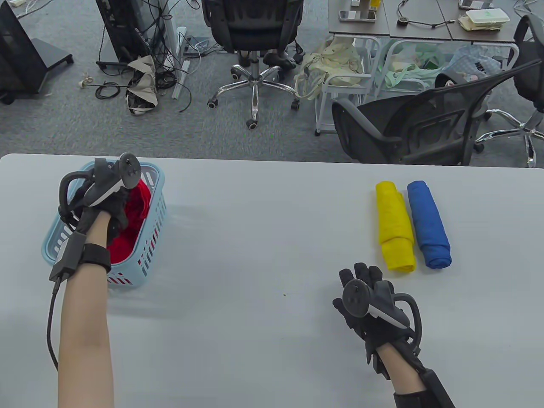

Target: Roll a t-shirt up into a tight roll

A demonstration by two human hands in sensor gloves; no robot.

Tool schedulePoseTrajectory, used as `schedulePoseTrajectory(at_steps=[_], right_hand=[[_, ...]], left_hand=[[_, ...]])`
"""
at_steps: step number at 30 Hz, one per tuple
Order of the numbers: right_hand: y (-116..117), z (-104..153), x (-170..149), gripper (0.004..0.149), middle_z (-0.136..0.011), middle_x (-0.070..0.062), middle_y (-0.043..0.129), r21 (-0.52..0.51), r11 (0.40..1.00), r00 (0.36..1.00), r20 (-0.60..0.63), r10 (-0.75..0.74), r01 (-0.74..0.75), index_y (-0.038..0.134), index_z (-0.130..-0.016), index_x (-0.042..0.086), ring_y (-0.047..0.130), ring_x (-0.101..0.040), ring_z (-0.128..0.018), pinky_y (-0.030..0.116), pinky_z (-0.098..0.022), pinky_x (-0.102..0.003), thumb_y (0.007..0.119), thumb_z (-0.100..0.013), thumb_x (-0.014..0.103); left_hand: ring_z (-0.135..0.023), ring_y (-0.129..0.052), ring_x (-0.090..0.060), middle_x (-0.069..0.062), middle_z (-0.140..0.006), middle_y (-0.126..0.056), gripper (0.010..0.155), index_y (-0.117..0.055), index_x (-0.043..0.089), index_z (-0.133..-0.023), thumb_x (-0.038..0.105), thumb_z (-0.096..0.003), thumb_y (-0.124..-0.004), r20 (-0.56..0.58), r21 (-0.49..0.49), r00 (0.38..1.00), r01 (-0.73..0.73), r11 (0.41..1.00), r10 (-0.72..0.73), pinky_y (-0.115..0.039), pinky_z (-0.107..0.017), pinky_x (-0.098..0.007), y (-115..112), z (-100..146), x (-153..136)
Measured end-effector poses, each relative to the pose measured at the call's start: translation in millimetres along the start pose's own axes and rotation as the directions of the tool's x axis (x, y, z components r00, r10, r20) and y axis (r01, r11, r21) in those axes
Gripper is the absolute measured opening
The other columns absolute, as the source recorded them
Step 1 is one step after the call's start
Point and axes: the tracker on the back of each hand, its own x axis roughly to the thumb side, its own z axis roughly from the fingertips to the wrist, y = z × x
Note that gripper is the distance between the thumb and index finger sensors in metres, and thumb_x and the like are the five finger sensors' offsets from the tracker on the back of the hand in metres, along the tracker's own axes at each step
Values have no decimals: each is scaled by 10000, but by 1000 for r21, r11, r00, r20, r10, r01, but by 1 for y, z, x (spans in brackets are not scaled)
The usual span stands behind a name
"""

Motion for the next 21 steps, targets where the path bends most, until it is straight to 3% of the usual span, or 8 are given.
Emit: schedulePoseTrajectory(at_steps=[11,13,21], right_hand=[[-5,6,2,736,-1218,-215,53,-32,999,1000,17,-9,9,122,-1200,180,45,-525,-1104,250,-742,-674,464,-656,540],[-6,6,1,752,-1214,-213,12,-37,999,1000,19,-11,12,83,-1198,178,34,-524,-1098,243,-741,-676,459,-656,540],[-6,7,0,763,-1195,-216,-42,-43,999,1000,21,-23,24,31,-1186,173,-35,-524,-1080,217,-737,-679,441,-659,542]], left_hand=[[-375,-1105,-21,77,-786,-963,283,-732,170,-678,324,-444,-768,-42,283,999,-15,959,28,-1003,-325,-223,85,43,10],[-359,-1103,-20,74,-770,-971,282,-739,169,-669,327,-437,-769,-58,367,997,-31,930,56,-1001,-313,-223,103,53,12],[-346,-1096,-13,65,-763,-972,282,-739,166,-667,331,-441,-767,-32,529,991,-93,844,130,-997,-307,-218,168,86,16]])
